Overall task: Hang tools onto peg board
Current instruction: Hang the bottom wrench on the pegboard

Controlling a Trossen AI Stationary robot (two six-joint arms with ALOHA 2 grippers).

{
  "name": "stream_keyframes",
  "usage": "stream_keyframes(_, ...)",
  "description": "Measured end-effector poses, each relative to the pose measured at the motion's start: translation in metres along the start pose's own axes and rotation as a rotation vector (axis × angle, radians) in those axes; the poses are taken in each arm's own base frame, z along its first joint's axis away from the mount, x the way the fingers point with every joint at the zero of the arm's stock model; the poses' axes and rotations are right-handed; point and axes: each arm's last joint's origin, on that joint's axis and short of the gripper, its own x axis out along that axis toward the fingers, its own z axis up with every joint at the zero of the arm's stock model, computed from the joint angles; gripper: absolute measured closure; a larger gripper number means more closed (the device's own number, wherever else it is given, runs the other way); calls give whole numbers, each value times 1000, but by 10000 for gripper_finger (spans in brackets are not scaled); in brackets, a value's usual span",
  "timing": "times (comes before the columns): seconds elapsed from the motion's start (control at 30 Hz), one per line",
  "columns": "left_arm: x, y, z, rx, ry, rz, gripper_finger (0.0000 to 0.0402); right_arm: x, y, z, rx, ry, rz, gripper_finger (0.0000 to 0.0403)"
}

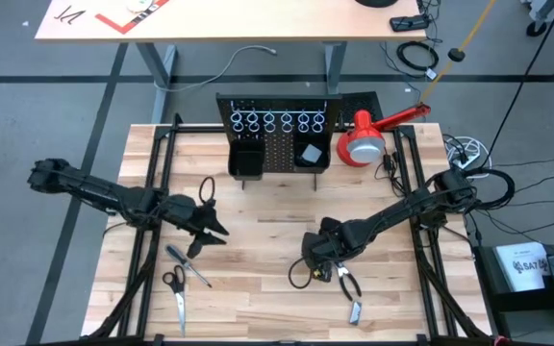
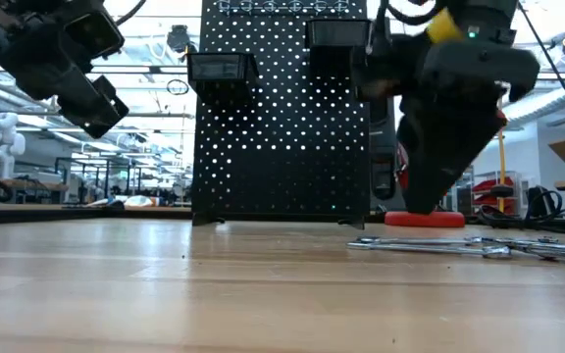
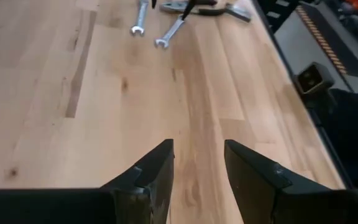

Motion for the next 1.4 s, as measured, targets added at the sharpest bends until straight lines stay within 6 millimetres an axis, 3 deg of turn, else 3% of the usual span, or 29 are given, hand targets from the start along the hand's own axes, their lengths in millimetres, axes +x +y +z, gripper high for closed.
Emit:
stream_keyframes(0.33, 4, -12, 13, 55, -162, -32, 250, 17, 14, -22, 37, 156, -3, 202)
stream_keyframes(0.57, 2, -14, 22, 129, -273, -8, 250, 29, 18, -27, -25, 198, -13, 225)
stream_keyframes(0.7, 0, -18, 28, 135, -337, -36, 250, 38, 20, -29, -66, 232, -3, 276)
stream_keyframes(0.87, -1, -28, 36, 173, -421, -178, 250, 41, 23, -27, -114, 224, 33, 371)
stream_keyframes(1.07, 16, -34, 34, 188, -422, -205, 249, 40, 24, -22, -143, 217, 51, 392)
stream_keyframes(1.4, 62, -24, 6, 189, -225, -46, 249, 30, 39, 9, -175, 63, 133, 398)
